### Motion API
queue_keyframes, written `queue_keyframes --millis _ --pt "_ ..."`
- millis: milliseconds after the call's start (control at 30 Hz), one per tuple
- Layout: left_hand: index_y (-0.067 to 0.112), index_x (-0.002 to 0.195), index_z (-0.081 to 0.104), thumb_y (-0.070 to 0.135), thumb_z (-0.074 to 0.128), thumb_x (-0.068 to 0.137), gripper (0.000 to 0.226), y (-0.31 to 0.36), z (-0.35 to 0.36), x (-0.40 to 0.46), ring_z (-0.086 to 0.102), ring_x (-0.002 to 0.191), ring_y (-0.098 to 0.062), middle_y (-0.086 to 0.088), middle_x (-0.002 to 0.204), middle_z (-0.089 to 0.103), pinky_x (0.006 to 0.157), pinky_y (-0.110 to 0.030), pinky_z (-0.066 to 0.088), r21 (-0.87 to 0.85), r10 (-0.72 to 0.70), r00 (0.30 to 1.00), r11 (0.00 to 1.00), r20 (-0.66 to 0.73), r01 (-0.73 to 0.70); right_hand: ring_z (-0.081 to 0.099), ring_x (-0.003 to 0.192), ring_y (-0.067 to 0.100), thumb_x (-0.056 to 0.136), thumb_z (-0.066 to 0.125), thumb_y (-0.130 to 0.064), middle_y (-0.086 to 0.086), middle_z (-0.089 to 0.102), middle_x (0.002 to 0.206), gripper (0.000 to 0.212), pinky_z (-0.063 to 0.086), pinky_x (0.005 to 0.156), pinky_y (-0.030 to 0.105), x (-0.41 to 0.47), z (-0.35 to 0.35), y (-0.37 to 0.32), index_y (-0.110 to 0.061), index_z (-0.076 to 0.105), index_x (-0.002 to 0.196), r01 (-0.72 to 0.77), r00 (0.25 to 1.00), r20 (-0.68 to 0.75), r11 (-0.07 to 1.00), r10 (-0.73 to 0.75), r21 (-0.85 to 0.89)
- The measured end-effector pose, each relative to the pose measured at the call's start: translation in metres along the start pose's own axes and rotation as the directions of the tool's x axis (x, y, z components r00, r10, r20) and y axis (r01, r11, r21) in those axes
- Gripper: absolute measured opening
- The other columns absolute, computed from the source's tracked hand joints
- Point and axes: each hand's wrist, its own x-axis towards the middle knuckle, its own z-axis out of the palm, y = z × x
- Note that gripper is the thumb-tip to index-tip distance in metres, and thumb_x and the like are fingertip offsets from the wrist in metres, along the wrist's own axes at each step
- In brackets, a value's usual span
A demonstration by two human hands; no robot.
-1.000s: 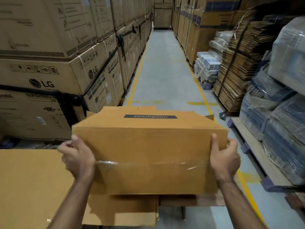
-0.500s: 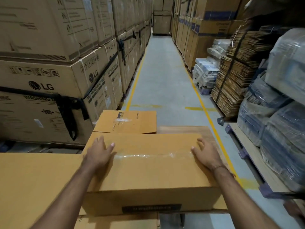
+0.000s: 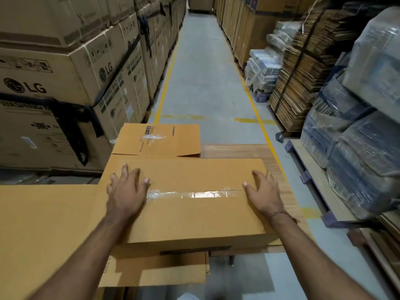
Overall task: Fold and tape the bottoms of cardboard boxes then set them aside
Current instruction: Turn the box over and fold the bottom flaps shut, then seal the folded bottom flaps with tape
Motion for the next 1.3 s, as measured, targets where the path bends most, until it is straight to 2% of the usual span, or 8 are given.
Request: queue_keyframes --millis 100,167,233,400,667,1000,1133,1300 --pt "0.025 0.163 0.030 0.066 0.027 0.105 0.071 0.002 0.002 -0.008 0.017 0.154 -0.049 -0.008 0.174 0.017 0.119 -0.062 0.028 0.122 0.019 1.000 0.992 0.012 -0.021 0.029 0.147 0.040 0.096 0.060 -0.042 0.020 0.038 0.157 0.044 0.026 0.119 0.053 -0.022 0.014 -0.022 -0.023 0.061 0.136 -0.010 0.972 -0.233 0.989 -0.026 -0.151" --pt "0.026 0.164 0.028 0.066 0.021 0.105 0.072 0.002 0.002 -0.011 0.014 0.155 -0.049 -0.008 0.174 0.016 0.120 -0.062 0.026 0.118 0.027 1.000 0.993 0.010 -0.028 0.045 0.127 0.033 0.093 0.068 -0.026 0.013 0.055 0.135 0.024 0.041 0.109 0.051 -0.043 0.029 -0.040 -0.015 0.071 0.114 0.096 0.909 -0.398 0.992 -0.122 -0.084" --pt "0.025 0.163 0.032 0.063 0.020 0.106 0.069 0.000 0.000 -0.011 0.014 0.155 -0.047 -0.007 0.174 0.018 0.120 -0.063 0.026 0.067 0.039 0.999 0.997 -0.003 -0.038 0.050 0.109 0.022 0.092 0.071 -0.018 0.003 0.060 0.112 0.012 0.050 0.095 0.045 -0.061 0.042 -0.056 -0.012 0.073 0.101 0.233 0.876 -0.444 0.971 -0.189 0.047" --pt "0.024 0.158 0.042 0.058 0.021 0.108 0.064 -0.001 0.001 -0.012 0.018 0.154 -0.048 -0.007 0.172 0.026 0.119 -0.065 0.027 -0.007 0.046 0.998 0.999 -0.050 -0.046 0.053 0.095 0.010 0.084 0.082 -0.041 -0.009 0.055 0.100 0.027 0.048 0.079 0.025 -0.074 0.049 -0.076 -0.021 0.073 0.098 0.242 0.925 -0.339 0.956 -0.174 0.167" --pt "0.026 0.148 0.057 0.054 0.022 0.108 0.060 0.000 0.006 -0.015 0.026 0.153 -0.043 0.002 0.166 0.039 0.118 -0.062 0.029 -0.099 -0.003 0.987 0.995 -0.164 -0.013 0.060 0.078 0.011 0.090 0.077 -0.028 -0.007 0.052 0.096 0.012 0.056 0.071 0.033 -0.066 0.055 -0.072 -0.018 0.071 0.091 0.246 0.917 -0.357 0.957 -0.179 0.152" --pt "0.024 0.143 0.063 0.050 0.026 0.108 0.057 0.000 0.007 -0.021 0.032 0.150 -0.042 0.001 0.159 0.049 0.113 -0.061 0.035 -0.102 -0.017 0.976 0.995 -0.219 -0.005 0.058 0.075 0.021 0.096 0.069 -0.025 0.002 0.057 0.097 0.012 0.048 0.062 0.034 -0.068 0.058 -0.087 -0.014 0.067 0.093 0.166 0.921 -0.331 0.975 -0.207 -0.150" --pt "0.022 0.143 0.063 0.047 0.031 0.111 0.052 0.000 0.007 -0.022 0.033 0.150 -0.042 0.001 0.159 0.050 0.114 -0.061 0.035 -0.106 -0.031 0.979 0.994 -0.202 0.010 0.056 0.079 0.022 0.105 0.052 -0.020 0.001 0.051 0.108 0.008 0.043 0.067 0.033 -0.064 0.054 -0.090 -0.016 0.059 0.101 0.046 0.963 -0.263 0.998 -0.053 -0.033" --pt "0.019 0.142 0.065 0.055 0.022 0.107 0.065 0.004 0.005 -0.023 0.034 0.150 -0.042 0.001 0.155 0.053 0.115 -0.061 0.035 -0.138 -0.040 0.972 0.990 -0.230 0.008 0.052 0.076 0.020 0.103 0.050 -0.013 -0.001 0.049 0.105 0.010 0.041 0.071 0.032 -0.048 0.038 -0.078 -0.018 0.056 0.096 -0.044 0.980 -0.187 0.990 0.068 0.131"
